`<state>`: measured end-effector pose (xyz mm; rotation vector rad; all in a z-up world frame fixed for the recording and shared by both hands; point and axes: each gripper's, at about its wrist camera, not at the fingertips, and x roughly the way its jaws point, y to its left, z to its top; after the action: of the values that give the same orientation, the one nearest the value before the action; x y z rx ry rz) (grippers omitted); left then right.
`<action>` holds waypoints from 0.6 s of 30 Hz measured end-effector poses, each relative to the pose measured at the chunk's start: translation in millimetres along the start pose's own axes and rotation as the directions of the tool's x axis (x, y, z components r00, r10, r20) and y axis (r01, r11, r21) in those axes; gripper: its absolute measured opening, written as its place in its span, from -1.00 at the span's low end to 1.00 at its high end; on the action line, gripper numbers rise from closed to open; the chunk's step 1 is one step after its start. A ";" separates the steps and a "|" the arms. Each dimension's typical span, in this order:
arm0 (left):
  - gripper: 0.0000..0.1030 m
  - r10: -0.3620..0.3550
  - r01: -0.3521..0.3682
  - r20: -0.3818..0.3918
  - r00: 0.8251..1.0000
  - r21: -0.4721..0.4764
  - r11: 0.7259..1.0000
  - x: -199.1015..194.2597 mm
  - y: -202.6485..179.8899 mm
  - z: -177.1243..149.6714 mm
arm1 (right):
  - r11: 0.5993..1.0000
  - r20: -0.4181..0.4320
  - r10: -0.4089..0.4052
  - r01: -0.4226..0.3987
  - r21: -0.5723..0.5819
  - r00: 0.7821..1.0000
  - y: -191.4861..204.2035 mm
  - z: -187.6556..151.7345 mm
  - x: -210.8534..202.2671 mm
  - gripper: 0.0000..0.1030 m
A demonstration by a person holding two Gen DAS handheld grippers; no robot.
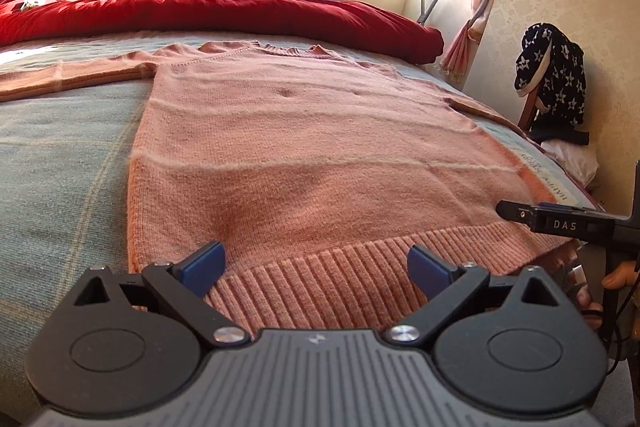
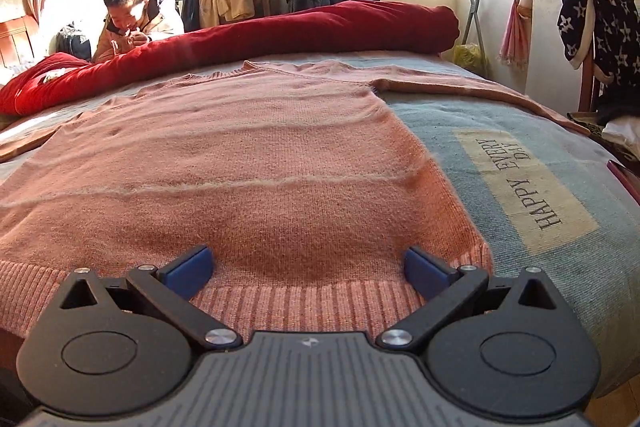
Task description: Fold clothes
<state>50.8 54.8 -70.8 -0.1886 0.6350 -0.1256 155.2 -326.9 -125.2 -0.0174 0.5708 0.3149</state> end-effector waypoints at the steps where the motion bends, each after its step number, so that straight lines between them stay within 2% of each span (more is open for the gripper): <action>1: 0.89 -0.003 0.003 -0.001 1.000 -0.003 1.000 -4.8 1.3 -0.4 | 1.000 0.007 -0.004 0.004 -0.003 1.000 0.9 -1.0 -0.2 1.00; 5: 0.89 -0.038 0.040 0.034 0.999 -0.058 0.997 -22.6 14.5 8.9 | 1.000 0.027 -0.007 0.008 -0.002 1.000 1.8 -3.5 -0.7 1.00; 9: 0.89 -0.025 0.030 0.090 0.996 -0.055 0.998 -17.3 24.8 36.5 | 1.000 0.040 -0.009 0.009 0.002 0.999 2.2 -5.2 -1.2 1.00; 13: 0.89 -0.052 0.059 0.063 0.997 -0.126 0.990 15.3 44.2 56.9 | 1.000 0.037 -0.003 0.003 0.004 0.999 1.1 -4.7 -1.5 1.00; 18: 0.87 -0.025 0.031 0.030 0.999 -0.192 0.981 37.8 64.2 47.3 | 1.000 0.038 0.001 -0.002 0.005 0.999 0.6 -4.8 -1.9 1.00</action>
<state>113.2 117.3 -68.9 -0.3859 0.6169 -0.0882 150.9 -327.3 -128.2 -0.0057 0.5337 0.3144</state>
